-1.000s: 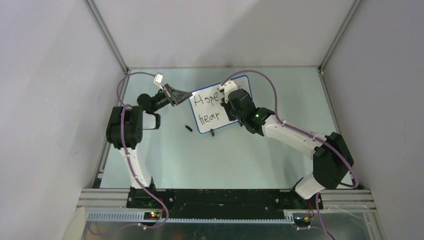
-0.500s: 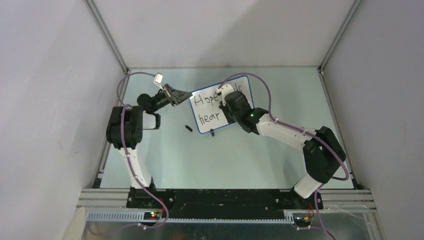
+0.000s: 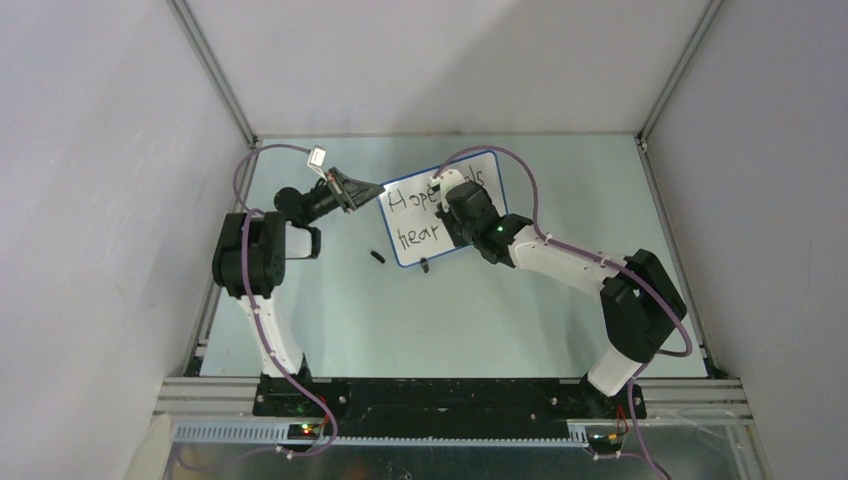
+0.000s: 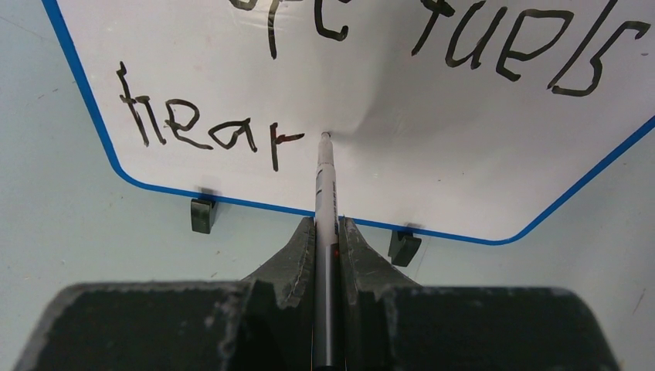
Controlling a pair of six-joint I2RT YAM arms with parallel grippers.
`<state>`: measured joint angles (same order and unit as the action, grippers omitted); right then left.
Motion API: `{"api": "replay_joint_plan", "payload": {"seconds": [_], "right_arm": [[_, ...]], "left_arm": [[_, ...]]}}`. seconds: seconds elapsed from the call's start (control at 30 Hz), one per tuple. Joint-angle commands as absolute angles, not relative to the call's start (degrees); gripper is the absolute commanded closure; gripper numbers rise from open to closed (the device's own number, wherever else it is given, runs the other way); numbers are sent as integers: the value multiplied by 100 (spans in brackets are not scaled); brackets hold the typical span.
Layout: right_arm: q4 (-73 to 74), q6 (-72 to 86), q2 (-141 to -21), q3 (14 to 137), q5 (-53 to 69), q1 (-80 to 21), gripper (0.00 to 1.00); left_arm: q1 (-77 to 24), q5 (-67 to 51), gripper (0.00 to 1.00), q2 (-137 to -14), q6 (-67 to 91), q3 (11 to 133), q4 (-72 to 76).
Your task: Write a sentence on the whiteboard
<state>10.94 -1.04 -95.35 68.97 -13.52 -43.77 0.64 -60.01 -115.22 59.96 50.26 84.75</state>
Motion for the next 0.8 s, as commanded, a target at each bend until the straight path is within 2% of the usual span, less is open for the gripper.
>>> {"api": "replay_joint_plan", "payload": {"seconds": [0.0, 0.53, 0.77], "right_arm": [[970, -65, -9684, 7202, -1571, -4394, 100], [1157, -58, -9663, 7225, -2232, -4406, 100], [1068, -27, -9421, 7153, -1789, -4408, 100]], "left_arm": [[-18, -6188, 100, -11505, 5977, 5098, 8753], [-18, -6189, 100, -11493, 5976, 5087, 8753], [-18, -6190, 100, -11496, 5977, 5081, 8754]]}}
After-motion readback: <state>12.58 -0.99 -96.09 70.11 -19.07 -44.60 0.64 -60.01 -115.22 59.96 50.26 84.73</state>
